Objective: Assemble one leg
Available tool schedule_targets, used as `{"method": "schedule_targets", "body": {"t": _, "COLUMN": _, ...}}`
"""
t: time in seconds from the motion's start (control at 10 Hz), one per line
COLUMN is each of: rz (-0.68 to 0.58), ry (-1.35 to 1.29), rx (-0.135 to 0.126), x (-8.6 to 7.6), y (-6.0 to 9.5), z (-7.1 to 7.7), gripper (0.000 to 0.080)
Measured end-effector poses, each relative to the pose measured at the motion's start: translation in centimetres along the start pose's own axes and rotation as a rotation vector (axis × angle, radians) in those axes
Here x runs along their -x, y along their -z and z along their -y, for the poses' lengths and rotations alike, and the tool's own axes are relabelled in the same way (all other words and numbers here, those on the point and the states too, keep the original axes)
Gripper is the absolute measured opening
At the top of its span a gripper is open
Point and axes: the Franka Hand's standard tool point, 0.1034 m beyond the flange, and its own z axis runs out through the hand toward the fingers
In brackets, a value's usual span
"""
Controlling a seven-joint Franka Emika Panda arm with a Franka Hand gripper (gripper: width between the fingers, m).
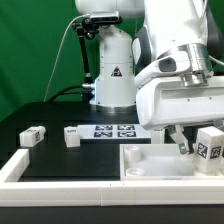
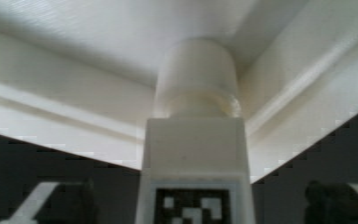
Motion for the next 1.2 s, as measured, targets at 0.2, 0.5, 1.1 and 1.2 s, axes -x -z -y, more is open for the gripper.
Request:
{"method": "schedule_targets", "body": {"t": 0.2, "rz": 0.0, "ry": 0.0, "rx": 0.0, "x": 0.0, "y": 0.0, "z": 0.0, "gripper": 0.0625}}
{"method": "schedule_targets", "body": {"t": 0.5, "rz": 0.0, "ry": 0.0, "rx": 0.0, "x": 0.0, "y": 0.0, "z": 0.0, "gripper": 0.0648}}
{"method": "schedule_targets", "body": {"t": 1.1, "rz": 0.052, "ry": 0.023, "rx": -0.008, "x": -2.2, "y": 1.4, "z": -0.5, "gripper": 0.0649}}
{"method": "schedule_targets", "body": {"t": 1.2, "rz": 0.098, "ry": 0.018, "rx": -0.02, "x": -1.8, "y": 1.1, "z": -0.4, "gripper": 0.0649}}
